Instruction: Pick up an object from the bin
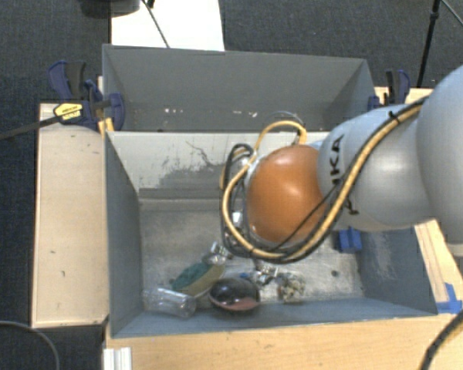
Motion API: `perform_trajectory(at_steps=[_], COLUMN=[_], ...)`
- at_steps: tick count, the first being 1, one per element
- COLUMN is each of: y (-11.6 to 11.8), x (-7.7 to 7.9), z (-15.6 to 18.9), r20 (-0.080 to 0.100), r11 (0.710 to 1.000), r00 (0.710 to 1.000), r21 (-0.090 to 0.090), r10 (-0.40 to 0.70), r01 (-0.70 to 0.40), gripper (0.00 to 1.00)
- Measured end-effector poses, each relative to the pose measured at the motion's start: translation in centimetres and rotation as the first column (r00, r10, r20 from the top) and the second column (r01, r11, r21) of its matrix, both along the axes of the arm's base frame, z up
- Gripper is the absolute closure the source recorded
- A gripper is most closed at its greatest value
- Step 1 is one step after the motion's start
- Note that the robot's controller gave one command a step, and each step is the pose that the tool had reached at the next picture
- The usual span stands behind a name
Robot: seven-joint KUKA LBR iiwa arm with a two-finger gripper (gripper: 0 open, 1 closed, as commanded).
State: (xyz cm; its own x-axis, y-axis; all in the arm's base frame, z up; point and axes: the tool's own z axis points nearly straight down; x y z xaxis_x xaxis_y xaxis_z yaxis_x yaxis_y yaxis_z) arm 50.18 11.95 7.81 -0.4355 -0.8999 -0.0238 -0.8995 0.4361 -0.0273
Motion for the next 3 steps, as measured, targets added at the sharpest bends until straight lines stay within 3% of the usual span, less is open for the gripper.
perform_trajectory(at_steps=[1,2,3], y=[4.1,7.1,8.1], x=[-0.8,-1.8,-0.9], z=[0.0,10.8,4.9], r20=[0.011,-0.026,-0.011], r11=[0.963,0.997,1.0], r00=[0.963,0.996,1.0], r21=[-0.009,-0.005,0.003], r10=[0.27,0.081,0.016], r01=[-0.27,-0.081,-0.016], gripper=[0.0,0.0,0.0])
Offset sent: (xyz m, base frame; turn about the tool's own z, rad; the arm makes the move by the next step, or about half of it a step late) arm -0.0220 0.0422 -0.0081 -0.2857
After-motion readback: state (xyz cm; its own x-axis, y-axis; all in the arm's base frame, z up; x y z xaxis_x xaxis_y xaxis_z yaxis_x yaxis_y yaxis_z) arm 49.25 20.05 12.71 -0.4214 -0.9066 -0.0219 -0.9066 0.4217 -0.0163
